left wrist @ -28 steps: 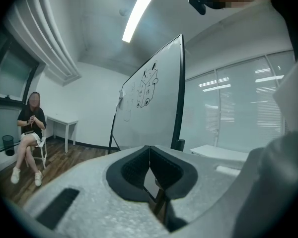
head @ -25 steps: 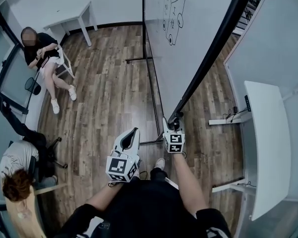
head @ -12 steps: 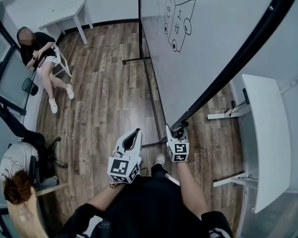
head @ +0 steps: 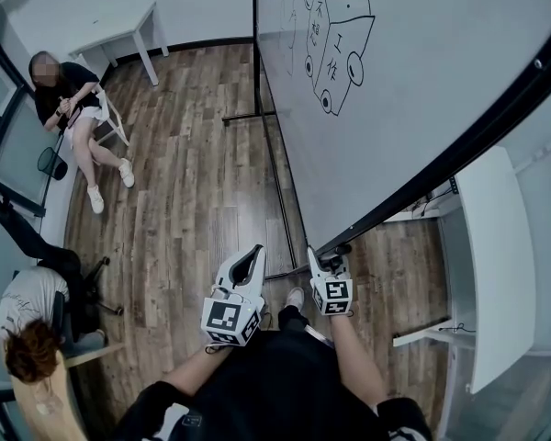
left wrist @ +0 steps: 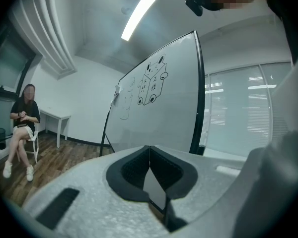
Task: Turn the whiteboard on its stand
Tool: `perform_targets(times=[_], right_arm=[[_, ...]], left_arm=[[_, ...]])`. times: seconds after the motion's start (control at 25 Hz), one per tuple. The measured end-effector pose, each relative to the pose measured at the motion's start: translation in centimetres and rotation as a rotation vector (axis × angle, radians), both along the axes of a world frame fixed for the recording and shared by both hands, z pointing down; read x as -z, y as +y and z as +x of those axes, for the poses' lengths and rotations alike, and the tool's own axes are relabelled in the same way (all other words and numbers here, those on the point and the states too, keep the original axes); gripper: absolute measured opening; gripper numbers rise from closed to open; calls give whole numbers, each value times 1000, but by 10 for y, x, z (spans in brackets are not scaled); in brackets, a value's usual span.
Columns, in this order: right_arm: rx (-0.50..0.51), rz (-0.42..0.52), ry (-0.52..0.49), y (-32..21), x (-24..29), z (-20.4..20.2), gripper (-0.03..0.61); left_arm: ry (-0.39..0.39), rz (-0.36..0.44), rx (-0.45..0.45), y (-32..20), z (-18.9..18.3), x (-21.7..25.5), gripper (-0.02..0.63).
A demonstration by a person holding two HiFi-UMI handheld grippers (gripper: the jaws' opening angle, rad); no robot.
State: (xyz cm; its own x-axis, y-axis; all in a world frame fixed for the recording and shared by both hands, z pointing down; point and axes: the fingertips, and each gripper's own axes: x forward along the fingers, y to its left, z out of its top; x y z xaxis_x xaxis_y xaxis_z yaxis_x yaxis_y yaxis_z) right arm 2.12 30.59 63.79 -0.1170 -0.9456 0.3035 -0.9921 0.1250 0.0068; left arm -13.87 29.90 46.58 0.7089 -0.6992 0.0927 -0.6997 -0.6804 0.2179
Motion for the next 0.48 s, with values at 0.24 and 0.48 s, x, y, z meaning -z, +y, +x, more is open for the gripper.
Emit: perform_targets(times=[0.24,0.48], right_arm=[[-21,-55,-7,2,-1,2,158],[-18,-143,-28,22,5,4,185]], left_arm=[[-7,-2,-18,2,1,0,17],[-1,-4,-27,0,2,2,17]])
